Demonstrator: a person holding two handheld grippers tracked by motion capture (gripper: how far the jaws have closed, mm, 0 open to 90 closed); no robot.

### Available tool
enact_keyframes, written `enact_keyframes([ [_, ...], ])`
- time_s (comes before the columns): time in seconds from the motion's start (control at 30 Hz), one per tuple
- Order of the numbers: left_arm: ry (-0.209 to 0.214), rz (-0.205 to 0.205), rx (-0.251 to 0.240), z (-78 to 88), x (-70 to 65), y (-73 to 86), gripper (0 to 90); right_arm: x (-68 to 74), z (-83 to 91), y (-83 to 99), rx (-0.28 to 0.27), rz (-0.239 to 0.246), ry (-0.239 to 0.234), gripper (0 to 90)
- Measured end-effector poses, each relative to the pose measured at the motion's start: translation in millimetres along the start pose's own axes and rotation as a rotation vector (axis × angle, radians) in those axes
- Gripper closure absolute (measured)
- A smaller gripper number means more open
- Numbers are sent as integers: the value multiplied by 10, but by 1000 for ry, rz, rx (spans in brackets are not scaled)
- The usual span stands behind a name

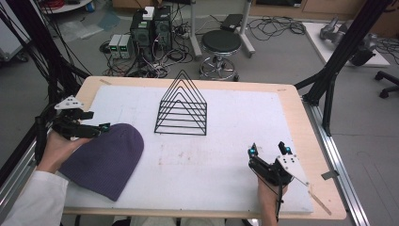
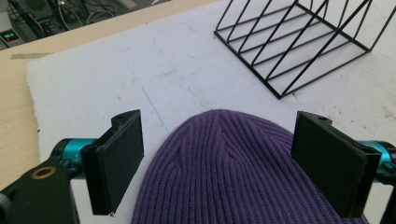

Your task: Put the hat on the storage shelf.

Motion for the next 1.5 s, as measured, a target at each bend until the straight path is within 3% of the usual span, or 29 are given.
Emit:
enact_keyframes([
  [0.03, 0, -12, 32, -49, 8, -18, 174, -2, -8, 1, 1, 7, -5, 55],
  [0.07, 0, -12, 32, -49, 8, -18, 174, -1, -14, 4, 8, 11, -11, 55],
  [0.1, -14, -37, 67, -102, 32, -30, 175, 1, -15, 10, 15, 6, -15, 55],
  [0.13, -14, -37, 67, -102, 32, -30, 179, 1, -15, 10, 15, 6, -15, 55],
  [0.17, -29, -59, 104, -155, 54, -37, 179, 1, -14, 14, 18, 11, -23, 55],
  [0.27, -33, -63, 128, -199, 72, -54, 180, 14, -9, 14, 17, 11, -29, 55],
  [0.37, -54, -76, 184, -286, 131, -81, 183, 44, 2, -2, 13, 25, -43, 55],
  [0.5, -42, -77, 225, -350, 152, -89, 191, 59, 9, -11, 9, 33, -49, 55],
  [0.6, 7, -90, 288, -449, 145, -65, 191, 62, 7, -4, 15, 33, -51, 55],
  [0.7, 20, -92, 330, -509, 154, -27, 188, 67, 1, -1, 15, 34, -59, 55],
  [0.9, 29, -68, 402, -675, 252, 75, 191, 107, 1, 10, 16, 49, -87, 55],
  [1.07, 47, -9, 487, -768, 373, 233, 214, 128, 26, -14, -1, 70, -86, 55],
  [1.27, 77, 34, 519, -798, 418, 298, 228, 102, 39, -33, -15, 69, -79, 55],
  [1.33, 76, 36, 539, -809, 441, 334, 231, 101, 33, -29, -15, 73, -82, 55],
  [1.37, 95, 42, 579, -830, 447, 407, 233, 103, 33, -27, -13, 73, -82, 55],
  [1.43, 103, 51, 610, -863, 446, 468, 254, 103, 29, -25, -14, 78, -79, 55],
  [1.5, 99, 66, 613, -894, 458, 483, 246, 101, 28, -25, -13, 78, -77, 55],
])
Point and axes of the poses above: each handheld gripper's, and its own axes: z roughly backward along the jaws, y roughly out of its underside, x roughly to its left, the point moved 8 cm from there along -z, roughly forward along the jaws, and after that the axes turned 8 degrees about y, right-handed, at the moved point
